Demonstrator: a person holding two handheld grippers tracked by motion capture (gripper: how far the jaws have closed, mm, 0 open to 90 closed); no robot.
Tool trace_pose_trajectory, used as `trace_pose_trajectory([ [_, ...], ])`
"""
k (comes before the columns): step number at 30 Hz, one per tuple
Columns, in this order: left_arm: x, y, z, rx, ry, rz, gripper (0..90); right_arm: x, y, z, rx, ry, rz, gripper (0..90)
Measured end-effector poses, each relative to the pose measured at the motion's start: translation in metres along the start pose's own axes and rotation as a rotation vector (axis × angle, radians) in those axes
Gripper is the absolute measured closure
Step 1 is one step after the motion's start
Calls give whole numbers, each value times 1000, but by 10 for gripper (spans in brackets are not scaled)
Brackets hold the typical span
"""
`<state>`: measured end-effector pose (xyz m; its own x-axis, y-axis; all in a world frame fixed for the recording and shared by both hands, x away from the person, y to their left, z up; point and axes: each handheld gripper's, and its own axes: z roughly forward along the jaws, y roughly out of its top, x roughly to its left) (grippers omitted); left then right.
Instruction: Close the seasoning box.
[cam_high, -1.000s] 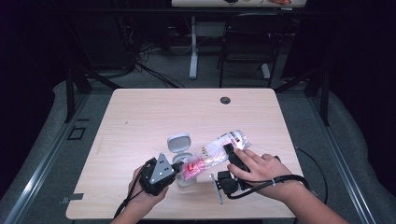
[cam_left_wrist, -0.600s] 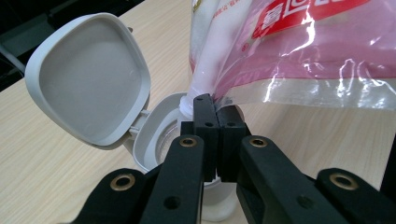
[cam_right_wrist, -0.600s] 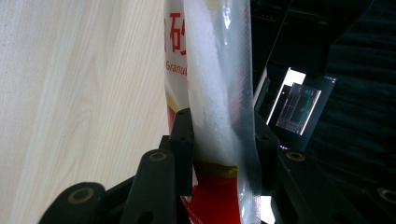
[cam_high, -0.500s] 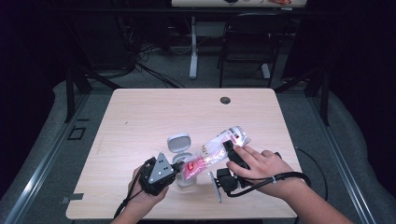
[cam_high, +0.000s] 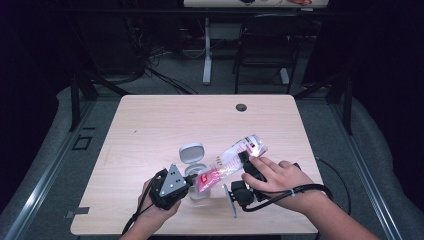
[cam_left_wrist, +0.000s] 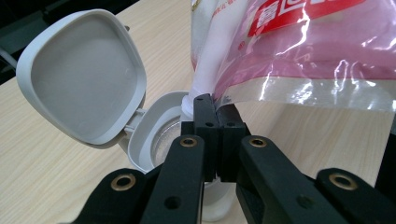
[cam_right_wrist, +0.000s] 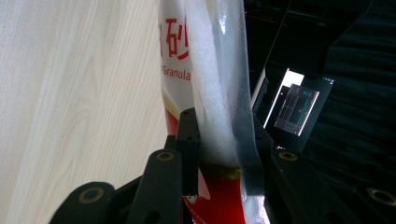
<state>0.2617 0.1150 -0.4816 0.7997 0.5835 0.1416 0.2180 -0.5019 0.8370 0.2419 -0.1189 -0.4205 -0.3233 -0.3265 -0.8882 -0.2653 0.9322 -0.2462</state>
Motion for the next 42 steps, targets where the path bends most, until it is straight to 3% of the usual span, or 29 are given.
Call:
trace_pose_trajectory([
  [30,2,-3,1,7,3,-2,900,1,4,1,-8,-9,-13,802],
  [42,1,-4,2,11,1,-1,900,0,5,0,-7,15,-10,819],
])
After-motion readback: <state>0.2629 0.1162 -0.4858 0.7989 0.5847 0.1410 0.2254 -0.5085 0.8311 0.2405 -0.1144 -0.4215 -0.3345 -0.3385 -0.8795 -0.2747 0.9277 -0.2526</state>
